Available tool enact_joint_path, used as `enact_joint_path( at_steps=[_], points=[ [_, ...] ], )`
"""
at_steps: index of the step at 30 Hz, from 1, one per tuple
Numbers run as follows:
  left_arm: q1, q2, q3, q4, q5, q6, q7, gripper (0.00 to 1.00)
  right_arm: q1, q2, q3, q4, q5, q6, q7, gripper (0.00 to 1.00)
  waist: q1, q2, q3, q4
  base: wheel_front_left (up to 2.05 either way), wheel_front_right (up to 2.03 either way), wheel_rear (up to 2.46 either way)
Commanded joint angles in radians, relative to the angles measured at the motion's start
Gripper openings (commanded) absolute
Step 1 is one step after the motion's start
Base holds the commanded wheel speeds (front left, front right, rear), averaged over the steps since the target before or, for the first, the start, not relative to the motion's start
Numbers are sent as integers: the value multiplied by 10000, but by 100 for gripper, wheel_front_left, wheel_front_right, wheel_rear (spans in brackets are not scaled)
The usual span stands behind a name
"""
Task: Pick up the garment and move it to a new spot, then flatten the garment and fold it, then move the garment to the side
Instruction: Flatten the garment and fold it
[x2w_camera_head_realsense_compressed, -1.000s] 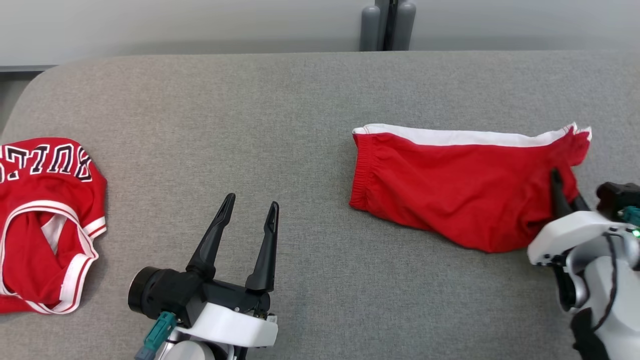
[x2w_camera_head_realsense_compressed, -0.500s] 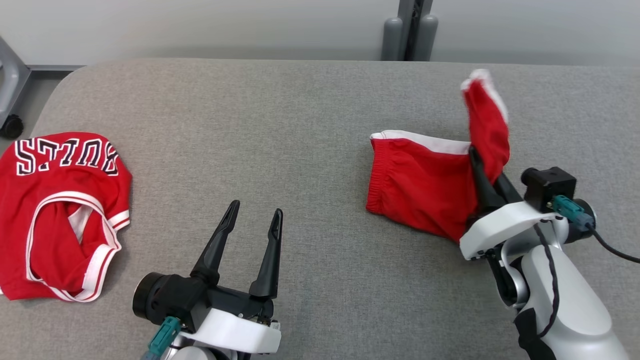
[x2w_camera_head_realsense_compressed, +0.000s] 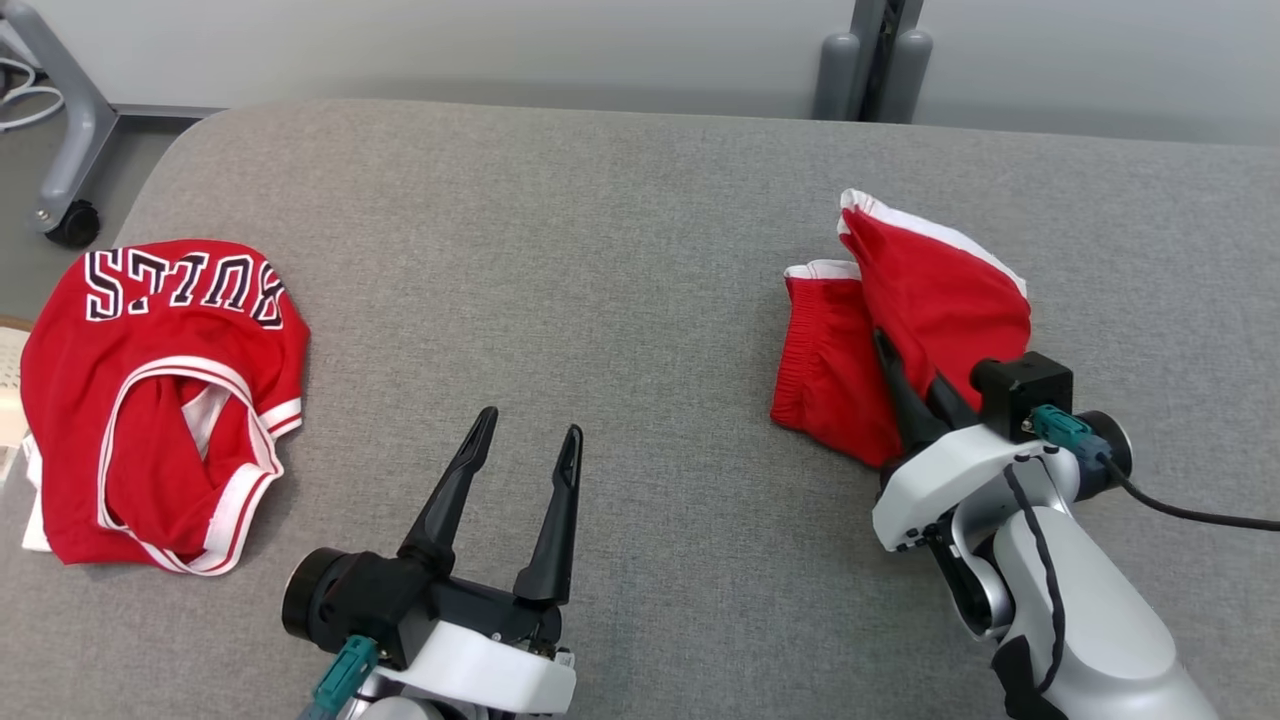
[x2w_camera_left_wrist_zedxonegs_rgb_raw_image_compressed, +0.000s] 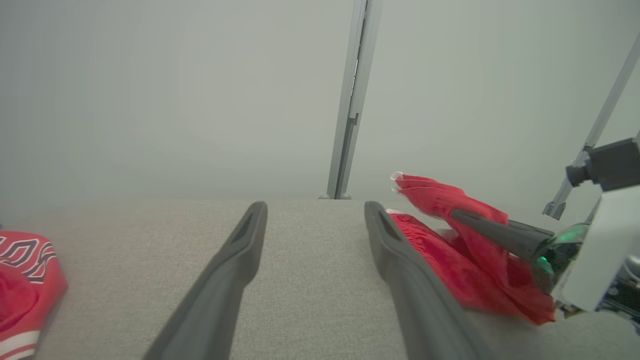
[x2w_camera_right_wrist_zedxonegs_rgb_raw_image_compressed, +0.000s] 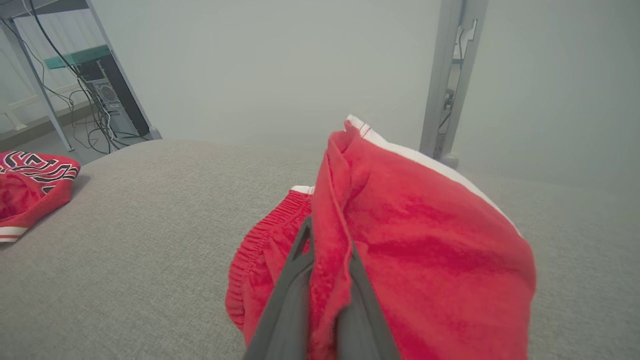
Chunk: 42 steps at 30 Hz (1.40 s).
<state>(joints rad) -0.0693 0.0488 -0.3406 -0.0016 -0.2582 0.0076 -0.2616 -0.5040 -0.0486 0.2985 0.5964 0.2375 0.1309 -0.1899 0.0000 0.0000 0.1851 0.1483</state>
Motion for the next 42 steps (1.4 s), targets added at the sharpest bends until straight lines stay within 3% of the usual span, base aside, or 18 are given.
enact_joint_path(
  at_steps=[1,7,8,9,10,11,19,30,39,40,41,42],
  points=[
    [-104,34,-34,23,-72,25,-44,100,-175,-46,167,111,162,-2,-48,0,0,0,21,71,0,0,0],
    [-194,34,-126,43,-83,66,-44,100,-266,-60,773,387,595,-2,-145,0,0,0,91,194,0,0,0],
    [-202,34,-131,45,-101,74,-44,100,-303,-58,817,459,617,-1,-157,7,0,0,104,209,0,0,0],
    [-207,34,-143,48,-98,81,-44,100,-339,-56,852,502,648,-1,-180,33,0,0,110,223,0,0,0],
    [-207,34,-150,50,-109,88,-44,100,-352,-56,909,505,774,-2,-201,94,0,0,115,236,0,0,0],
    [-208,34,-155,47,-113,88,-44,100,-344,-56,1000,509,923,-2,-221,100,0,0,119,245,0,0,0],
    [-96,32,-14,34,-111,195,-44,100,-167,-69,979,-123,1428,-2,-544,100,0,0,22,49,0,0,0],
    [81,35,472,-65,-176,178,-44,100,1145,-52,-1251,-1278,-699,-2,-749,100,0,0,-256,-933,0,0,0],
    [221,32,1008,84,-306,170,-44,100,2324,-47,-1422,-1879,-755,-1,-772,100,0,0,-566,-1603,0,0,0],
    [214,32,1045,105,-313,169,-44,100,2433,-50,-1401,-1959,-765,-2,-773,66,0,0,-605,-1647,0,0,0],
    [211,35,1087,122,-318,166,-44,100,2531,-51,-1380,-2044,-772,-2,-772,13,0,0,-648,-1684,0,0,0],
    [234,32,1105,139,-319,161,-44,100,2630,-54,-1362,-2134,-778,-2,-774,0,0,0,-682,-1708,0,0,0]
  ],
)
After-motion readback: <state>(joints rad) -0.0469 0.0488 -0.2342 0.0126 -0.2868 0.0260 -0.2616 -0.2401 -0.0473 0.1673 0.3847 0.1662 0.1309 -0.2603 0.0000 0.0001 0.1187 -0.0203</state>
